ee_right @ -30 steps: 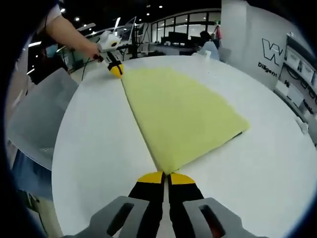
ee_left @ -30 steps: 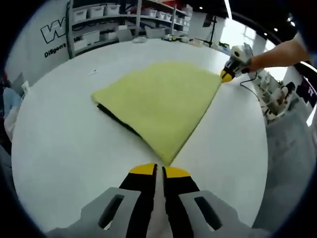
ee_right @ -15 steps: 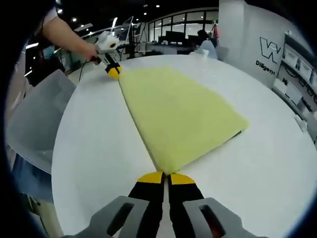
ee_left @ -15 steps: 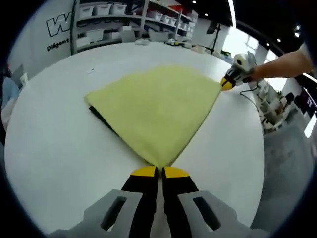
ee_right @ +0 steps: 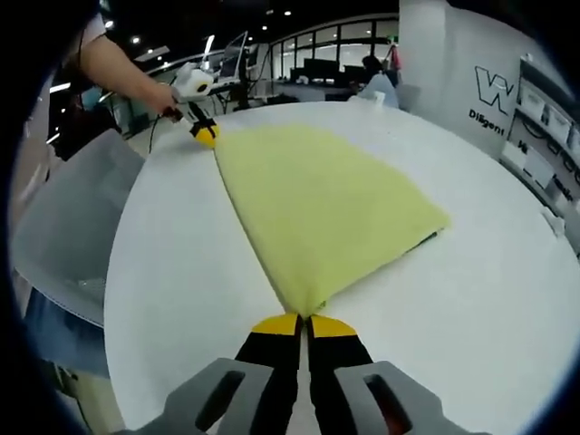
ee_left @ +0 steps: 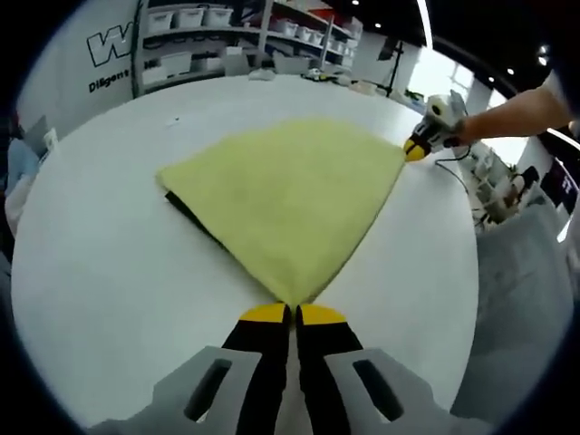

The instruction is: Fold the garment on the visible template until the final outline fits inside the template.

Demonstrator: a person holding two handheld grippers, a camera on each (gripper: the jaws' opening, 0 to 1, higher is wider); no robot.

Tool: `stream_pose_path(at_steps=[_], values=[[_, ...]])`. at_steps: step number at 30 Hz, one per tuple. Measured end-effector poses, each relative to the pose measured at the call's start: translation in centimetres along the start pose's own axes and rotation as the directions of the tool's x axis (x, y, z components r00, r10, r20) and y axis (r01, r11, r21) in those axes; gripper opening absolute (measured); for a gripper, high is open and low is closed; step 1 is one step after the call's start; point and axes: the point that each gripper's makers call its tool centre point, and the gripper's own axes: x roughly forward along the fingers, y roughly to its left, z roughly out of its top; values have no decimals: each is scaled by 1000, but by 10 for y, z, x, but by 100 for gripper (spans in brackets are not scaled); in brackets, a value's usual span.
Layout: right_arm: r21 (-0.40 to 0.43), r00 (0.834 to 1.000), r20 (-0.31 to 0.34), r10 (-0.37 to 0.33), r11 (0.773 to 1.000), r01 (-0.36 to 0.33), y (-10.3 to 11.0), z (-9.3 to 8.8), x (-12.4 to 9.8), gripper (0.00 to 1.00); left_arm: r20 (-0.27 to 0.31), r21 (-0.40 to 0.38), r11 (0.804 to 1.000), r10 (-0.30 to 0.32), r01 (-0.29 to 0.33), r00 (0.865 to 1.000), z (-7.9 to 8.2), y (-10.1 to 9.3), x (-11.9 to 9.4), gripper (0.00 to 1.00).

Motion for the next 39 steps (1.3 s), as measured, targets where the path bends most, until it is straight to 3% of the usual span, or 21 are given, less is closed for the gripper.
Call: stream_pose_path(at_steps=[3, 7, 13, 16, 18, 19, 22, 23, 24, 26, 30, 32, 34, 39], values=[[19, 1000, -9, -7, 1000, 7, 2, 0, -3, 0, -13, -17, 1000, 21, -21, 1000, -2, 2, -1, 5], [36, 998, 29, -50, 998, 49, -1, 10, -17, 1, 5, -48, 996, 71, -70, 997, 1, 12, -13, 18], [24, 992, 100, -82, 996, 80, -3, 41, -17, 1, 87, 2, 993, 117, -117, 989, 34, 19, -16, 15], [11, 989, 128, -76, 997, 76, 3, 60, -4, 0, 118, 64, 991, 112, -121, 987, 57, 10, -4, 17], [11, 988, 140, -67, 998, 66, 6, 68, 6, 0, 126, 60, 990, 120, -128, 985, 66, 7, 1, 18], [6, 987, 151, -60, 998, 60, 10, 75, 13, 0, 144, 77, 984, 152, -164, 978, 74, 11, 2, 19], [-7, 986, 164, -32, 999, 34, 22, 91, 31, 0, 169, 70, 983, 153, -167, 974, 86, 9, 4, 20], [-8, 985, 170, -25, 1000, 27, 24, 95, 36, 0, 176, 94, 976, 178, -196, 968, 91, 12, 4, 20], [-8, 982, 186, -11, 1000, 13, 30, 103, 43, 0, 184, 84, 980, 160, -178, 970, 94, 8, 5, 20], [-24, 983, 182, 12, 1000, -8, 38, 109, 55, 0, 194, 129, 968, 188, -215, 963, 102, 9, 4, 21], [-35, 982, 184, 43, 999, -37, 48, 117, 70, 0, 215, 83, 969, 209, -231, 954, 106, 21, -7, 19], [-51, 982, 179, 53, 998, -45, 52, 119, 75, 0, 219, 56, 980, 176, -193, 960, 106, 20, -9, 20], [-49, 981, 183, 59, 997, -51, 54, 121, 79, 0, 214, 82, 982, 148, -169, 966, 105, 13, -2, 23], [-56, 981, 181, 66, 997, -56, 59, 122, 90, 0, 215, 121, 990, 48, -75, 975, 111, -23, 32, 27]])
